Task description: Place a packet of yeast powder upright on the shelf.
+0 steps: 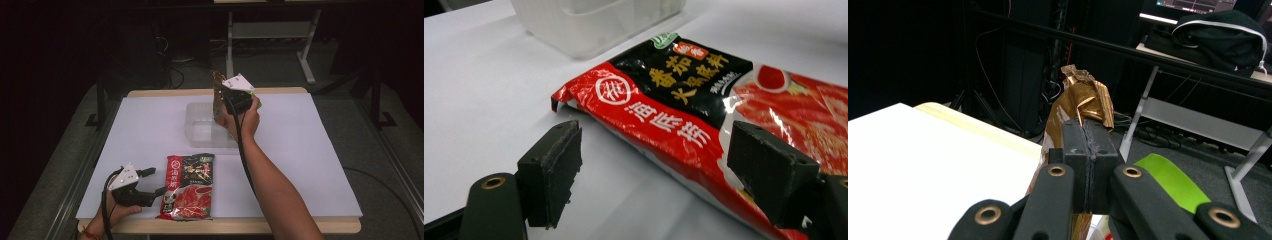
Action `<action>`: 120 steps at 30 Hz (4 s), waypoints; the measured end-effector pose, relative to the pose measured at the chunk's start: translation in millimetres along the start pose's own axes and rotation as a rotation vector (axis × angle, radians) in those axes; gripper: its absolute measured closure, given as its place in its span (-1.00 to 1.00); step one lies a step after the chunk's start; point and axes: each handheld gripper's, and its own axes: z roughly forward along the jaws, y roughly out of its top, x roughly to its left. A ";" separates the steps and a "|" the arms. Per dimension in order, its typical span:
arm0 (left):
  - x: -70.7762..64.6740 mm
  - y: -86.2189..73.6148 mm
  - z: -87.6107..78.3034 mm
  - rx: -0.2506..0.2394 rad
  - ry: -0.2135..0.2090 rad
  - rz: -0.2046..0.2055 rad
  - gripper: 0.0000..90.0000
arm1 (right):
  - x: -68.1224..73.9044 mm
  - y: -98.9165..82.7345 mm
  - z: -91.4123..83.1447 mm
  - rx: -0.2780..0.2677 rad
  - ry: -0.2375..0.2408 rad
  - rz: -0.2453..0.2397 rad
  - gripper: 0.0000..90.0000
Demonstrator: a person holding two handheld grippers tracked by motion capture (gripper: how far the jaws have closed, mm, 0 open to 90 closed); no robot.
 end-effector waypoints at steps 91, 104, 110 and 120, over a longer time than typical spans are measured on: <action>2.6 -3.1 1.4 0.041 0.031 -0.044 -0.56 | -3.4 -71.1 -52.5 0.098 0.227 -0.080 0.71; 3.6 -2.9 12.4 0.084 -0.013 -0.115 -0.62 | -3.6 -80.8 -68.4 0.106 0.273 -0.085 0.69; 7.4 -3.4 16.5 0.100 -0.019 -0.171 -0.66 | -0.7 -85.9 -79.1 0.109 0.314 -0.087 0.64; 9.4 0.5 26.3 0.137 -0.042 -0.218 -0.68 | 17.1 -115.6 -102.9 0.179 0.507 -0.066 0.45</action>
